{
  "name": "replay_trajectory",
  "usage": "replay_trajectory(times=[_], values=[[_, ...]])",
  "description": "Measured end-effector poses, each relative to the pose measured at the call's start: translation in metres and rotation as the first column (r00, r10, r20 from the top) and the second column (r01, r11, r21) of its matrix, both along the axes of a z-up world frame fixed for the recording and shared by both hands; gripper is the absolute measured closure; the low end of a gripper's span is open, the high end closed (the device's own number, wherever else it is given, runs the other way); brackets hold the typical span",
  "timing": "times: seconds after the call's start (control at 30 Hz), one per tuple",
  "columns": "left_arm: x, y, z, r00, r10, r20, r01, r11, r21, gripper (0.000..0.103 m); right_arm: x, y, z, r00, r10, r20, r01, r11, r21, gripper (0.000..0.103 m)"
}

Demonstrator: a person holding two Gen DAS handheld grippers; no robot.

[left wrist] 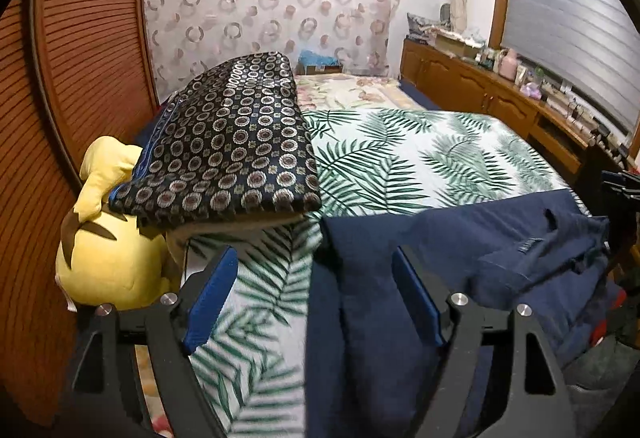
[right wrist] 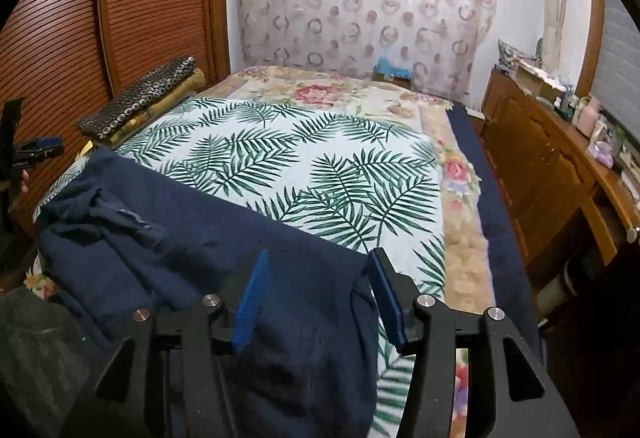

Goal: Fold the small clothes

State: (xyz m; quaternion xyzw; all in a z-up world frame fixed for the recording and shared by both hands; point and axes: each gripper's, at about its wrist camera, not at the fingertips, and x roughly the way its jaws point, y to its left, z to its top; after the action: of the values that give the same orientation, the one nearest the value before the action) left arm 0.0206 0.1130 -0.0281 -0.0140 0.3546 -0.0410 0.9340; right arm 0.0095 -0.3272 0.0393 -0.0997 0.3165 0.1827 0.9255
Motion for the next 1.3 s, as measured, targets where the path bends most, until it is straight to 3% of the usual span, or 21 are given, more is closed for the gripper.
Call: replay_trajectory(times=[0.27,0.53,0.87,0.97,1.03,1.13,1.2,1.3], values=[[0.039,-0.007,-0.026,0.997,-0.032,-0.075,0.034,0.999,0.019,0.023,0.041,0.005,-0.032,0.997,-0.026,-0.071,0.025,1.000,-0.016,0.049],[0.054,-0.008,-0.049,0.987,-0.054,-0.152,0.052,0.998,-0.018,0.024,0.066,-0.005,-0.053,0.983,-0.060,-0.175,0.063,0.998,0.014,0.049],[0.065,-0.015,-0.054,0.981,-0.088,-0.174,0.082,0.996,-0.040,0.043,0.074,-0.011,-0.055,0.983,-0.033,-0.181,0.043,0.998,0.052,0.049],[0.066,-0.018,-0.054,0.979,-0.105,-0.172,0.097,0.994,-0.053,0.052,0.077,-0.011,-0.062,0.983,-0.025,-0.181,0.035,0.998,0.053,0.049],[0.067,-0.022,-0.054,0.978,-0.122,-0.170,0.113,0.992,-0.059,0.066,0.077,-0.010,-0.063,0.983,-0.020,-0.180,0.030,0.998,0.052,0.049],[0.066,-0.027,-0.054,0.976,-0.138,-0.167,0.130,0.990,-0.059,0.087,0.076,-0.007,-0.064,0.983,0.020,-0.180,-0.006,0.997,0.076,0.069],[0.060,-0.029,-0.052,0.980,-0.132,-0.151,0.124,0.991,-0.058,0.090,0.070,-0.004,-0.064,0.984,0.045,-0.174,-0.031,0.996,0.082,0.086],[0.043,-0.034,-0.040,0.988,-0.121,-0.096,0.114,0.991,-0.072,0.091,0.056,-0.001,-0.058,0.985,0.082,-0.149,-0.070,0.994,0.087,0.089]])
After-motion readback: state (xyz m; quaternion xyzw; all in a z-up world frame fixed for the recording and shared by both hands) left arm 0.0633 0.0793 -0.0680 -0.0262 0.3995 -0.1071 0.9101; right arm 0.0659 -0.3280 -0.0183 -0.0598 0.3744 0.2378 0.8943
